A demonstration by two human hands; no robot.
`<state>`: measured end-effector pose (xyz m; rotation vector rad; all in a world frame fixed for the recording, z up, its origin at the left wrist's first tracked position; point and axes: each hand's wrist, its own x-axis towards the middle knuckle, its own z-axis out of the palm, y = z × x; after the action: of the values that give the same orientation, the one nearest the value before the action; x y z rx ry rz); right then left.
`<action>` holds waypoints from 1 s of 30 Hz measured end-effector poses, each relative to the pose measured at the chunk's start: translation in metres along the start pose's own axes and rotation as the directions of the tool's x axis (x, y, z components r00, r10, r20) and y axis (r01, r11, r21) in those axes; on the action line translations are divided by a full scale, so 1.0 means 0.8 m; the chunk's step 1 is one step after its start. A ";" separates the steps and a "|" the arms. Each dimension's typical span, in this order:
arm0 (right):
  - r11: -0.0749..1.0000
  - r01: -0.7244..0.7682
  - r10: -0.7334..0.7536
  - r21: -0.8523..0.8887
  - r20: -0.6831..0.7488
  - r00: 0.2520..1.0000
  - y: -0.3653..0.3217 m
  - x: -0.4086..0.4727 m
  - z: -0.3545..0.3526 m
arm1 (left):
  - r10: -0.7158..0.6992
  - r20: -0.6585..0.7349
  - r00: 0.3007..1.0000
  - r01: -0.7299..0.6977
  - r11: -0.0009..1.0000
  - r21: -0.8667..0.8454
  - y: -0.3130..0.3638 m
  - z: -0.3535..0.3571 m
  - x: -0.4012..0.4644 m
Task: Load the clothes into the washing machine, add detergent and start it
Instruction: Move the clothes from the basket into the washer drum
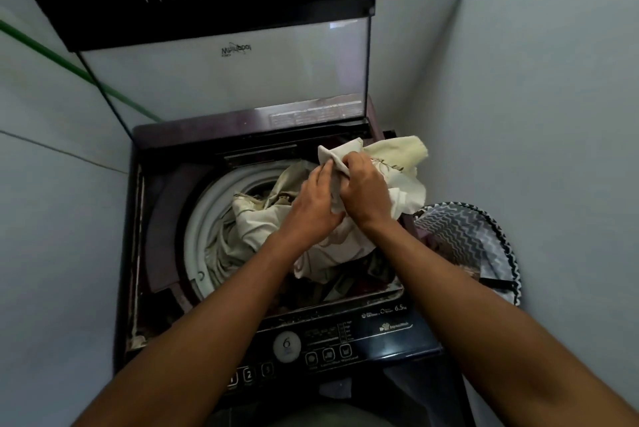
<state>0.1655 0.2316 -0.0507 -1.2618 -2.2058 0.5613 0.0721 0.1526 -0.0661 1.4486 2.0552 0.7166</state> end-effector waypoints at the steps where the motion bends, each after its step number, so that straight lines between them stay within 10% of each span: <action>1: 0.999 0.022 -0.022 0.030 0.010 1.000 -0.009 0.000 0.008 | -0.009 -0.019 1.000 0.009 1.000 -0.023 -0.007 -0.007 -0.003; 12: 0.982 -0.071 0.009 0.176 0.333 0.943 -0.050 -0.040 0.116 | -0.079 -0.265 0.961 0.138 0.967 0.213 -0.105 -0.077 -0.080; 22: 0.975 -0.221 0.149 0.039 0.623 0.768 -0.023 -0.047 0.193 | -0.217 0.165 0.962 0.182 0.962 0.204 -0.191 -0.036 -0.064; 30: 0.915 -0.400 0.202 0.055 0.795 0.573 0.041 -0.092 0.259 | -0.329 0.463 0.823 0.133 0.905 0.405 -0.255 0.055 -0.036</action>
<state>0.0876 0.1644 -0.2475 -1.4455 -2.4457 1.7546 -0.0271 0.0719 -0.2340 1.3413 1.9217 -0.1674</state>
